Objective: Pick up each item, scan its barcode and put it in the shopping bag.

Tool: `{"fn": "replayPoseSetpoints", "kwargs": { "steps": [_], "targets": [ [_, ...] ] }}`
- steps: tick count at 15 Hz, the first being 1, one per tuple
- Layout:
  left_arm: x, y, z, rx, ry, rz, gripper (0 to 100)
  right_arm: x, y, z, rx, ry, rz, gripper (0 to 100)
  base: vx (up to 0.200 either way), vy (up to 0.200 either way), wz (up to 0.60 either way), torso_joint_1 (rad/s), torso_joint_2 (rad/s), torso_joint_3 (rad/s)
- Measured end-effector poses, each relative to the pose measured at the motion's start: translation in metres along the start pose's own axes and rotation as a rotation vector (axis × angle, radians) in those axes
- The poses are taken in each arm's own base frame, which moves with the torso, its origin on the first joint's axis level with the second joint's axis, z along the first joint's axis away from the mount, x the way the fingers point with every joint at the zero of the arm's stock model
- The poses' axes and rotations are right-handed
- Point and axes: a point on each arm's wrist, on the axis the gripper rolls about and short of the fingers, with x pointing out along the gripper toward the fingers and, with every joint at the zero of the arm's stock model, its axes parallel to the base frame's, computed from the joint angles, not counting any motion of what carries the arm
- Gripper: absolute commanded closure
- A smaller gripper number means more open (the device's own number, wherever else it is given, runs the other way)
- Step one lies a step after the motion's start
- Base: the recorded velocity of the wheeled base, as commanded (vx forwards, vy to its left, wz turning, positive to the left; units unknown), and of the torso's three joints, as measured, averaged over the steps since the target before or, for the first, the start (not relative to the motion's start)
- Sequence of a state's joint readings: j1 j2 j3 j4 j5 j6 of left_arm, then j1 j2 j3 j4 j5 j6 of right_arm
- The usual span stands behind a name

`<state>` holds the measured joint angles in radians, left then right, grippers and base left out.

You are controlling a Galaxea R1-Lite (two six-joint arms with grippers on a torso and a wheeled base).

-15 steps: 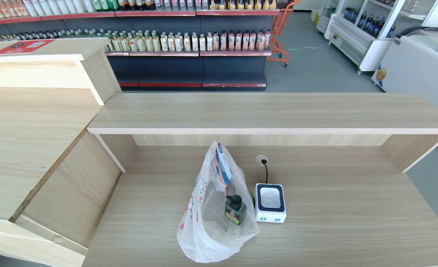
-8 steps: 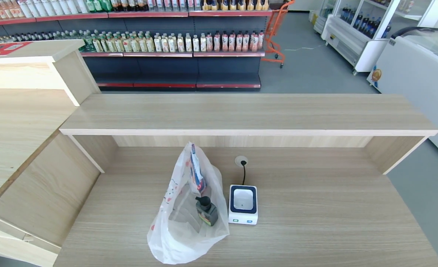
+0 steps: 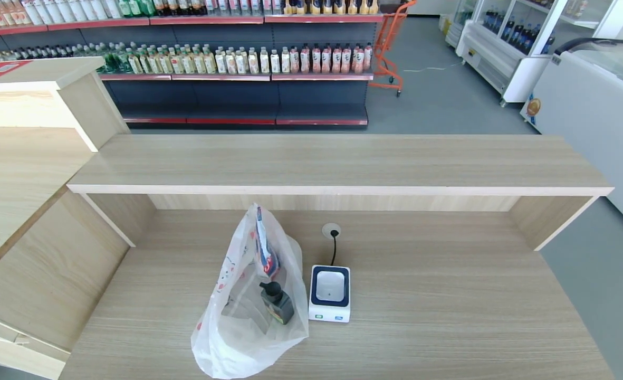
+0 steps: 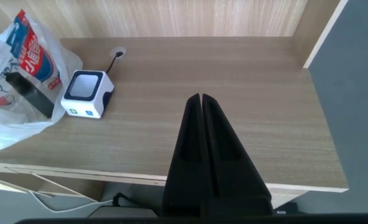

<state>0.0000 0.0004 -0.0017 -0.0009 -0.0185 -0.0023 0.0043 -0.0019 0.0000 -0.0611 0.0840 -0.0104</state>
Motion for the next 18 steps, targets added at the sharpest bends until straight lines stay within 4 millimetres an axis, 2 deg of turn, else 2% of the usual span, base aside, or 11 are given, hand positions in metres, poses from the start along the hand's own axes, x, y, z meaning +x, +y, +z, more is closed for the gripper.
{"fn": "replayPoseSetpoints", "kwargs": {
  "steps": [1, 18],
  "targets": [
    [0.0000, 0.0000, 0.0000, 0.000, 0.000, 0.000, 0, 0.0000, 0.0001, 0.0000, 0.001, 0.000, 0.000, 100, 0.200, 0.000, 0.00, -0.012, -0.01, 0.002],
    [0.0000, 0.0000, 0.0000, 0.000, 0.000, 0.000, 0, 0.0000, 0.0001, -0.0001, 0.002, 0.001, 0.002, 100, 0.000, 0.000, 0.00, 0.000, 0.00, 0.000]
  ]
}}
